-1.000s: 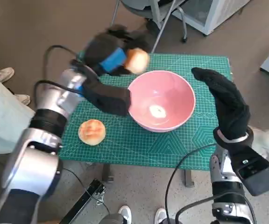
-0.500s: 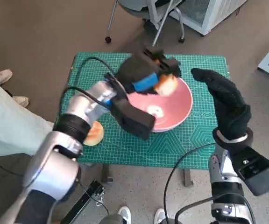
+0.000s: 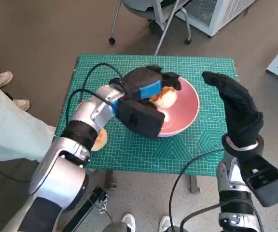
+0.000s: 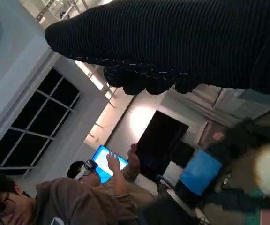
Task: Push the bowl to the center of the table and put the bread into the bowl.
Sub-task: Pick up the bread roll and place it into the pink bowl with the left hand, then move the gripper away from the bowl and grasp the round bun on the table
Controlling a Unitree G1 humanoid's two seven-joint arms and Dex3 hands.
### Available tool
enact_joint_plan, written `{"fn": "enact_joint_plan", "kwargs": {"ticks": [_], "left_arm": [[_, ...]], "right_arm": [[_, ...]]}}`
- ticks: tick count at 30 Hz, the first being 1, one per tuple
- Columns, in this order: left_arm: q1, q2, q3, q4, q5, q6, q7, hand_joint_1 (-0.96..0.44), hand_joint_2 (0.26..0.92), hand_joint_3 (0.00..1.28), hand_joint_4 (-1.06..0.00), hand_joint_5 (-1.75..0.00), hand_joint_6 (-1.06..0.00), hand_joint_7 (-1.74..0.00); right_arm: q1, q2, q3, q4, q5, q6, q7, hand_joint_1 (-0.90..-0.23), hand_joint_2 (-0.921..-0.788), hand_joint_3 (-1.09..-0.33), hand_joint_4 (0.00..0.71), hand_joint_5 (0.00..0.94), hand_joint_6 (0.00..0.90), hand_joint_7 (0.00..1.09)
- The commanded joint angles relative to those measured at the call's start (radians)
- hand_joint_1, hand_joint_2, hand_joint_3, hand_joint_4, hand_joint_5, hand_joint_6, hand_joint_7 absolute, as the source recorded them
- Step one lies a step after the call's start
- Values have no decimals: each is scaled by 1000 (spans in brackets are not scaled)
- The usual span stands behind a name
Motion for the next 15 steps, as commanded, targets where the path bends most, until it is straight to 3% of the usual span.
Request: {"fn": "enact_joint_plan", "kwargs": {"ticks": [1,9,15], "left_arm": [[43,65,49,-95,-72,-55,-69,-248,774,71,-4,-13,-2,-185],[190,210,169,-326,-211,-190,-89,-261,787,40,1,0,-18,-208],[349,334,274,-629,-329,-167,-144,-178,777,23,1,1,-84,-233]], "right_arm": [[18,2,-6,12,-17,-9,-17,-566,-921,-692,330,3,-1,813],[7,10,-1,42,-31,-31,-28,-565,-921,-694,330,2,-1,812],[3,13,5,55,-25,-34,-25,-572,-921,-694,329,2,-1,808]]}}
